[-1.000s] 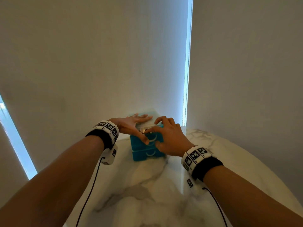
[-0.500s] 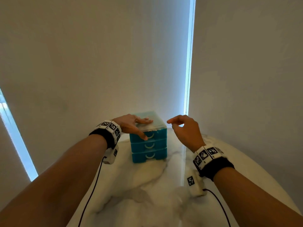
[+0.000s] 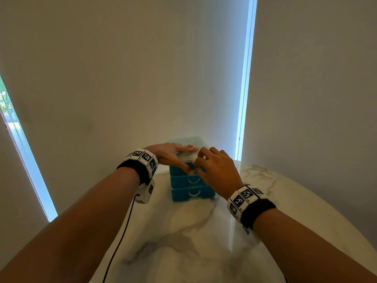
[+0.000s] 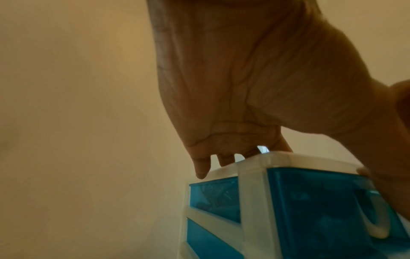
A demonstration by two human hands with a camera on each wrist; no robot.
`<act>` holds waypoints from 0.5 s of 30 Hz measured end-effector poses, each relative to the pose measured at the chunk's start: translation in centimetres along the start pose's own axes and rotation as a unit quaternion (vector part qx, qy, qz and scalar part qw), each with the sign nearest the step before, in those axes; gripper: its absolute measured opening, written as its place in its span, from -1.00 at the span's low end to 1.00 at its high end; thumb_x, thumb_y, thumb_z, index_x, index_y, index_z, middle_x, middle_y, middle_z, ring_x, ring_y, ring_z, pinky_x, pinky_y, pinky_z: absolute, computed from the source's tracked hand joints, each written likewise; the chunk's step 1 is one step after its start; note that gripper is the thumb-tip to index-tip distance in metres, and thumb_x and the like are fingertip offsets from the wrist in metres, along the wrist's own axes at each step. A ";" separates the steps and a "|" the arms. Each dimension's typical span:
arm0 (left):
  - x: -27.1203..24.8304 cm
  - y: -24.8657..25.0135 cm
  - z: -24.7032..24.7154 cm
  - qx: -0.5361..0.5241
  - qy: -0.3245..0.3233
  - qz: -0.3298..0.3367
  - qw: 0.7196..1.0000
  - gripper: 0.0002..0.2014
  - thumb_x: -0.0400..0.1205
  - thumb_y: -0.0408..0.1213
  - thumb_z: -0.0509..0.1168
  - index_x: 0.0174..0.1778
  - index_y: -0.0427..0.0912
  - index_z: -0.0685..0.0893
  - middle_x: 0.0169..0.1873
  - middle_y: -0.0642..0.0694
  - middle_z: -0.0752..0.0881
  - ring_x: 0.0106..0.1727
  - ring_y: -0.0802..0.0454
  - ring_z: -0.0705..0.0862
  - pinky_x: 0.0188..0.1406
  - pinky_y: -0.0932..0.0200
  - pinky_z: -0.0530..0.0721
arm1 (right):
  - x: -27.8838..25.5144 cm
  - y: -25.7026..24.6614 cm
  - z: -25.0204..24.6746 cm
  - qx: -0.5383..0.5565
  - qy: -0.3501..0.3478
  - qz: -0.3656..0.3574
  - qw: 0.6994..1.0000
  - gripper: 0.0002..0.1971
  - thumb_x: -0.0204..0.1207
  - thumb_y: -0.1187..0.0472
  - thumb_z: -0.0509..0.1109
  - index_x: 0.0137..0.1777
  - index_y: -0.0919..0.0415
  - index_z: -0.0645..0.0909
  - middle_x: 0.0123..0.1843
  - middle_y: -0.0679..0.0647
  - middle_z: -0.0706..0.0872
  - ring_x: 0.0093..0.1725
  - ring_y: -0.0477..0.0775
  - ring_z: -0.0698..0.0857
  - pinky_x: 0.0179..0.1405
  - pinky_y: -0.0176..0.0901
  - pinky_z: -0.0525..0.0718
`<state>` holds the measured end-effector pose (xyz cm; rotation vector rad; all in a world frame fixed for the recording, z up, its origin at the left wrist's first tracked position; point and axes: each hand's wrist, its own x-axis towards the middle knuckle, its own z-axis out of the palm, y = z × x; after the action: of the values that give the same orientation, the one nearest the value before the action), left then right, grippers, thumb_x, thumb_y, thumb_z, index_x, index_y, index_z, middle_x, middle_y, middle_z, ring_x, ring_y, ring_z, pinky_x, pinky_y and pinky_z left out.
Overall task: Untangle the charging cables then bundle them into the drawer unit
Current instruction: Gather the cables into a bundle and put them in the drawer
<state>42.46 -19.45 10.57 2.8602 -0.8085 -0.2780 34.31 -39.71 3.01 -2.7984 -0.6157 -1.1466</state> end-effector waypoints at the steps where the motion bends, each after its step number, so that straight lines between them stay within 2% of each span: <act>1: 0.0 0.0 0.0 0.000 -0.001 -0.003 1.000 0.09 0.47 0.40 0.58 0.85 0.50 0.08 0.93 0.09 0.00 0.93 -0.09 -0.02 0.90 -0.29 -0.03 | -0.1 0.0 0.2 -0.011 0.003 -0.007 1.000 -0.74 0.48 0.05 0.75 0.11 0.07 0.87 0.18 0.07 0.83 0.05 0.16 0.79 0.00 0.07 0.79; 4: 0.3 -0.5 0.2 0.007 -0.005 0.001 1.000 0.14 0.42 0.42 0.61 0.83 0.56 0.05 0.93 0.06 -0.01 0.93 -0.13 -0.01 0.89 -0.32 0.02 | 0.0 -0.4 0.3 -0.014 0.018 0.016 1.000 -0.75 0.45 0.10 0.78 0.07 0.11 0.86 0.10 0.07 0.84 0.00 0.16 0.79 -0.08 0.05 0.77; 8: 0.4 -0.9 0.7 0.001 0.001 -0.013 1.000 0.24 0.32 0.38 0.70 0.82 0.58 0.03 0.94 0.01 -0.05 0.91 -0.22 0.11 0.87 -0.29 0.15 | 0.9 -1.4 0.6 -0.011 0.012 0.032 0.999 -0.62 0.49 0.11 0.75 0.21 0.15 0.73 0.13 0.10 0.83 0.01 0.16 0.80 0.00 0.06 0.80; 11: 0.3 -0.8 1.0 -0.013 0.016 -0.009 1.000 0.25 0.31 0.34 0.73 0.82 0.57 0.06 0.94 0.02 -0.07 0.89 -0.25 0.15 0.86 -0.31 0.20 | 1.1 -1.3 0.5 -0.024 -0.001 0.001 1.000 -0.48 0.42 0.11 0.80 0.31 0.20 0.70 0.14 0.12 0.84 -0.06 0.14 0.81 -0.10 -0.01 0.83; 15: 0.1 -0.9 1.3 -0.023 0.019 -0.007 1.000 0.28 0.26 0.38 0.73 0.79 0.63 0.02 0.93 0.07 -0.10 0.90 -0.22 0.12 0.87 -0.32 0.18 | 1.1 -0.7 0.0 -0.067 -0.023 -0.049 0.996 -0.44 0.28 0.20 0.88 0.23 0.29 0.74 0.15 0.23 0.85 -0.15 0.18 0.84 -0.25 0.02 0.89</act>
<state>42.75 -18.86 9.13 2.8202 -0.7639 -0.2415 34.71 -38.66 3.70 -2.9444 -0.7121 -1.1840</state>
